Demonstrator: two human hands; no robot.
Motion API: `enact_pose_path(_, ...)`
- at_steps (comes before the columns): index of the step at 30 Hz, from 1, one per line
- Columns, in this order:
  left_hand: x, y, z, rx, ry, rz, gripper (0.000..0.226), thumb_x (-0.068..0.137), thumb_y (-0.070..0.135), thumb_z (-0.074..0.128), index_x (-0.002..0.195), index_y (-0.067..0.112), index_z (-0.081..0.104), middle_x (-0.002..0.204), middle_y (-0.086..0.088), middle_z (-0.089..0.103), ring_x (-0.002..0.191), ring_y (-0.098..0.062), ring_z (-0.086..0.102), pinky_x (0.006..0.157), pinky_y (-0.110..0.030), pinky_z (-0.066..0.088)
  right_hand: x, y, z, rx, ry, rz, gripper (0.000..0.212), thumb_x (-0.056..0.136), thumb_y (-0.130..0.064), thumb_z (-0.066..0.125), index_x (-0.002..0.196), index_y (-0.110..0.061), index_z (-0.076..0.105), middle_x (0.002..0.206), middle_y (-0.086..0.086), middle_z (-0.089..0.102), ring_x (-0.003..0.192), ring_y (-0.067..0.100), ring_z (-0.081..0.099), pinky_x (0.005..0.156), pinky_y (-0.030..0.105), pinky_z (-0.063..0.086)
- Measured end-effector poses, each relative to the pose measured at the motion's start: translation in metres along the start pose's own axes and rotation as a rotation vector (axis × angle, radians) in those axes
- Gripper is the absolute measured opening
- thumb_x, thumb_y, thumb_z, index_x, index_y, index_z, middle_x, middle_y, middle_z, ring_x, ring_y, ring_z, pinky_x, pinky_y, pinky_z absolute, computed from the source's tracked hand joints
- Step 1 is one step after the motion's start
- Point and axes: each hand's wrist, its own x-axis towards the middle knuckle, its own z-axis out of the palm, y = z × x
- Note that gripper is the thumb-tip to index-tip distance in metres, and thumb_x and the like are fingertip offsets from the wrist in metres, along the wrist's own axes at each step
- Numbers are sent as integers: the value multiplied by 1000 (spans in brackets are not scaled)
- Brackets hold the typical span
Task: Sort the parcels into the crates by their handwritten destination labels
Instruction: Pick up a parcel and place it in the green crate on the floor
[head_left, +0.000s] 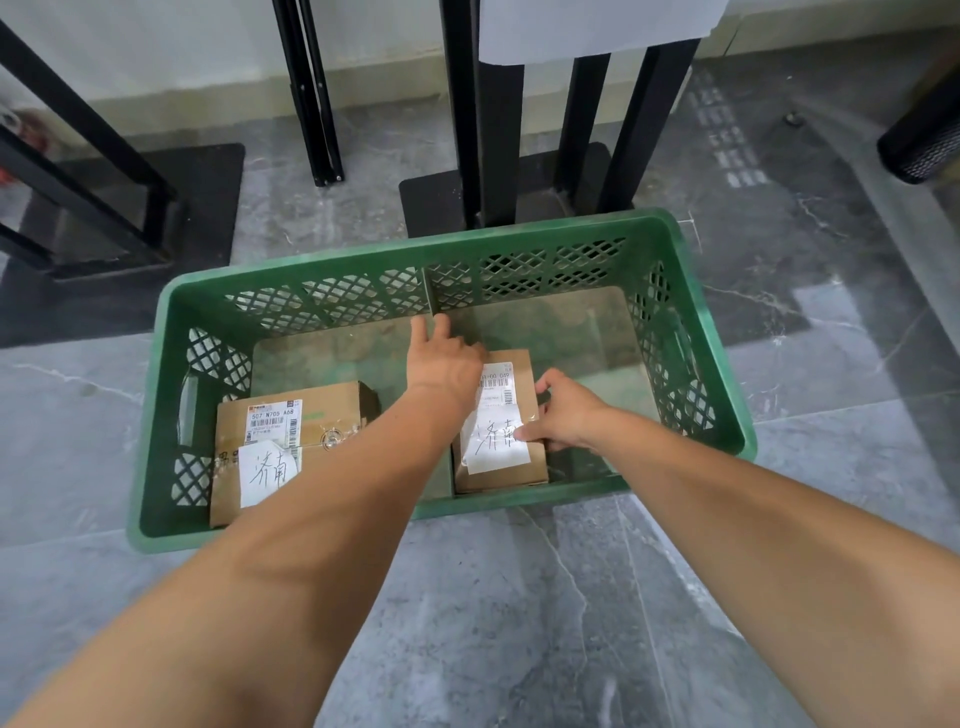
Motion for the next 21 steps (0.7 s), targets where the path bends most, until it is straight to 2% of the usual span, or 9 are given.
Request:
enact_pose_path(2,-2,-1,3,-19,25,-1,56,88,47,68,139,30,49,127,2,62,134,-30,31,110,-53,19,0,0,1,-80,34,-38,51,76,-15,86,106,-17,45,100,7,67,83,21,64,56,30,53)
enact_pose_path(7,-4,-2,8,-56,62,4,58,87,47,69,138,29,49,125,2,61,131,-28,32,107,-51,23,-4,1,3,-222,90,-79,51,78,-23,86,106,-18,44,97,1,61,88,22,62,72,36,52)
enact_pose_path(11,-6,-1,7,-30,71,8,56,87,48,69,137,28,50,123,3,62,128,-27,34,105,-49,25,-10,2,5,-366,124,-63,47,82,-34,81,113,-15,50,109,5,64,97,27,64,82,40,54)
enact_pose_path(16,-5,1,5,-64,39,3,53,88,43,69,136,28,51,123,2,62,124,-25,38,101,-46,27,-14,4,13,-425,109,-76,47,92,-32,69,126,-9,45,123,14,62,111,34,60,88,40,51)
enact_pose_path(19,-3,-2,6,-124,10,1,57,89,41,67,141,29,48,134,-2,57,136,-26,33,105,-49,25,-14,2,12,-440,77,-83,53,92,-34,69,130,-6,44,127,14,60,114,33,59,89,39,51)
enact_pose_path(21,-5,-5,8,-164,-9,23,64,93,41,62,150,29,38,146,-6,49,148,-27,20,112,-54,20,-14,0,9,-420,47,-53,53,89,-35,70,128,-8,47,122,12,62,102,31,65,79,38,56)
